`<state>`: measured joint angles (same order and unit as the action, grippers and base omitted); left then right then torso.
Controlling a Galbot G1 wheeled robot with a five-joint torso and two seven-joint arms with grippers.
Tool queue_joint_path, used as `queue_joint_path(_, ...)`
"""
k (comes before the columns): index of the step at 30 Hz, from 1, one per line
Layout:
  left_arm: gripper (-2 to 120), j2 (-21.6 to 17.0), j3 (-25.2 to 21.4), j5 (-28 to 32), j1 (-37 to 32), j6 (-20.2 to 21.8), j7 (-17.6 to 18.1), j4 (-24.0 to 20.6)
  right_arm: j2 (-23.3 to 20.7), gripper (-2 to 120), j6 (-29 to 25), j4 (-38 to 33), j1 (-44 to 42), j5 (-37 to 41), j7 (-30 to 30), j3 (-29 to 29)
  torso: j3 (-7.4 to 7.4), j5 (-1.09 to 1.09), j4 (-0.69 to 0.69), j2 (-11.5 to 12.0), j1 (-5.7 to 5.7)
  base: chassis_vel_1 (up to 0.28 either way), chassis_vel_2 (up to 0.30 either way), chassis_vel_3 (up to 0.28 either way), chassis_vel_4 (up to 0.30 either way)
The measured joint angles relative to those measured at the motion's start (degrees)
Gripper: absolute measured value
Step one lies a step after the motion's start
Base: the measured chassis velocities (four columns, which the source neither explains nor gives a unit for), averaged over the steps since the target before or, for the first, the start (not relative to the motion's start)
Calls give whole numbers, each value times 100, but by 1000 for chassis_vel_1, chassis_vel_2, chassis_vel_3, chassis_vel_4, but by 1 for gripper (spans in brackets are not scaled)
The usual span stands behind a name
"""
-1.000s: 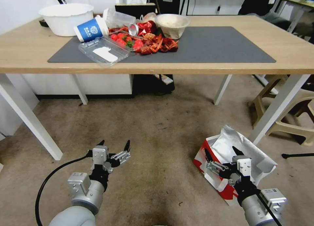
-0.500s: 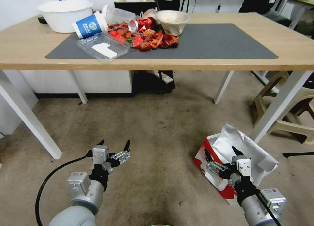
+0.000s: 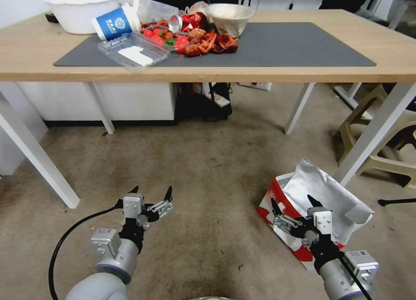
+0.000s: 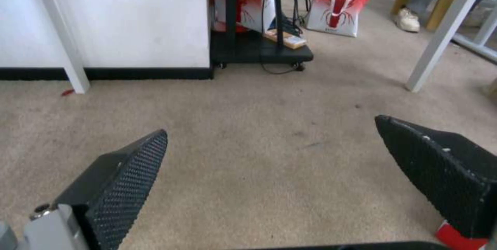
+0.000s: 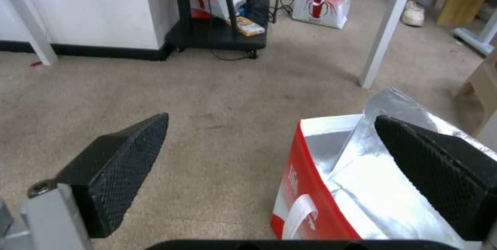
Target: Pick up the food delivery bag from the floor and place it on the table.
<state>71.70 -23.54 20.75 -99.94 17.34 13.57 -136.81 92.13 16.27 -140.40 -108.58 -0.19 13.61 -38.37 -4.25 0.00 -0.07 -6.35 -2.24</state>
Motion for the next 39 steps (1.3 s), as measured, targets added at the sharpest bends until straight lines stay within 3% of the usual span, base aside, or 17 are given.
queue_joint_path(8, 100, 3, 12, -12, 17, -7, 0, 36, 0, 100, -3, 14, -4, 1, 3, 1, 297, 0, 0, 338, 33, 0, 0, 0, 0)
queue_joint_path(15, 100, 2, 3, -11, 22, -17, -1, 51, 0, 100, -3, 34, 1, -4, 4, 6, 422, 0, 0, 465, 39, 0, 0, 0, 0)
queue_joint_path(26, 100, 29, 21, -22, 35, -29, -3, 92, 0, 100, 4, 56, -2, 3, 8, -19, 425, 0, 0, 474, 40, 0, 0, 0, 0)
queue_joint_path(32, 100, 23, -7, -111, 34, -410, -129, 202, 0, 100, -13, 39, 73, 305, 1, -299, 425, 0, 0, 460, 36, 0, 0, 0, 0)
queue_joint_path(35, 100, 0, -29, -123, 28, -434, -157, 199, -236, 100, -46, 72, 229, 552, -13, -569, 425, 0, -1, 457, 35, 0, 0, 0, 0)
queue_joint_path(37, 100, -22, -37, -171, 7, -439, -196, 165, -829, 100, -213, 284, 439, 917, 29, -834, 425, 0, -1, 455, 34, 0, 0, 0, 0)
queue_joint_path(38, 100, -22, -37, -171, 7, -439, -196, 165, -829, 100, -213, 284, 439, 917, 29, -834, 425, 0, -1, 455, 34, 0, 0, 0, 0)
queue_joint_path(39, 100, -24, -38, -218, -9, -440, -210, 142, -1369, 100, -337, 546, 626, 1260, 93, -957, 425, 3, -1, 454, 33, 0, 0, 0, 0)
